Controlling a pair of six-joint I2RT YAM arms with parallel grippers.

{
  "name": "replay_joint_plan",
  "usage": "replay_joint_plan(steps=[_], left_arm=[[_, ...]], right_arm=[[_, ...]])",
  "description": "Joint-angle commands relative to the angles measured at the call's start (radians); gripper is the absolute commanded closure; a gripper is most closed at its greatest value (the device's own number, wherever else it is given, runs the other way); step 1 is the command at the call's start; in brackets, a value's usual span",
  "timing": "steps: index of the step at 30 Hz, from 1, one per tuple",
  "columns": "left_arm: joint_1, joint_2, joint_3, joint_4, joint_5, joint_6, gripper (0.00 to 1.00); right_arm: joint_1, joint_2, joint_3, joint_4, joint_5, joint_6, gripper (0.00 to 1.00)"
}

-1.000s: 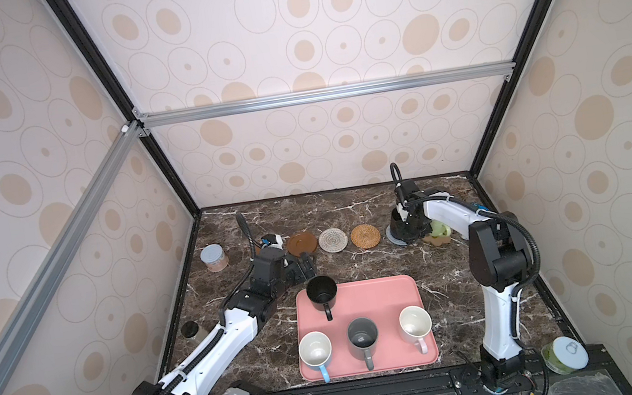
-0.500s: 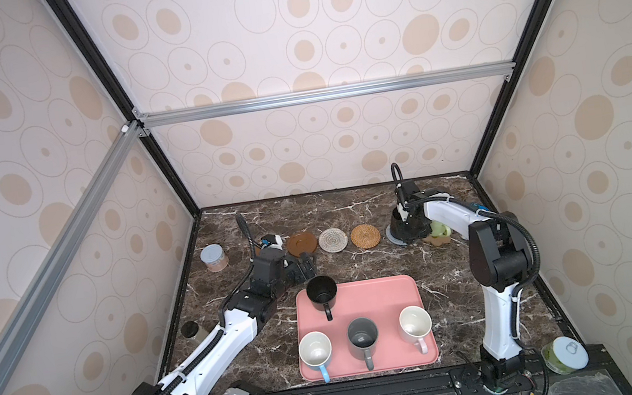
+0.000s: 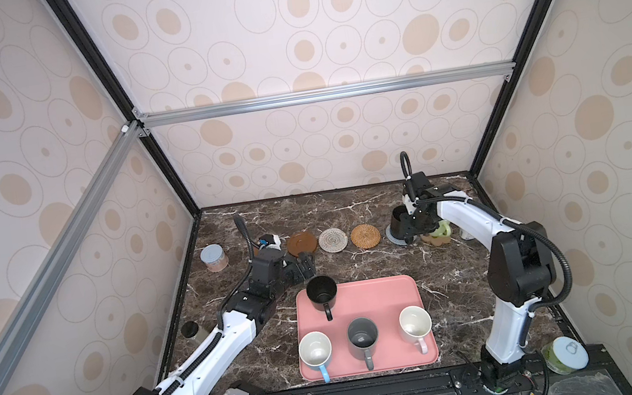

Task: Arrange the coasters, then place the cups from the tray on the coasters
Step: 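Open the right gripper and raise it off the black mug, then move the left gripper over the tray's black mug while the right draws back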

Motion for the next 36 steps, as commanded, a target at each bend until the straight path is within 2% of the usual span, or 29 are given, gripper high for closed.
replay_joint_plan(steps=[1,12,22,29,36], left_arm=[[-0.004,-0.017,0.032,-0.034,-0.029,0.024,0.00],[-0.004,0.017,0.092,-0.069,-0.056,0.072,0.00],[-0.015,0.087,0.244,-0.216,-0.102,0.136,0.00],[-0.136,0.152,0.390,-0.390,-0.231,0.161,0.00],[-0.227,0.169,0.469,-0.526,-0.300,0.107,0.00]], right_arm=[[0.001,-0.077,-0.041,-0.033,-0.014,0.016,0.52],[0.002,-0.304,-0.167,-0.043,-0.072,0.065,0.52],[0.004,-0.450,-0.297,-0.070,-0.124,0.094,0.51],[0.003,-0.477,-0.335,-0.071,-0.140,0.108,0.51],[0.005,-0.469,-0.341,-0.065,-0.169,0.120,0.51]])
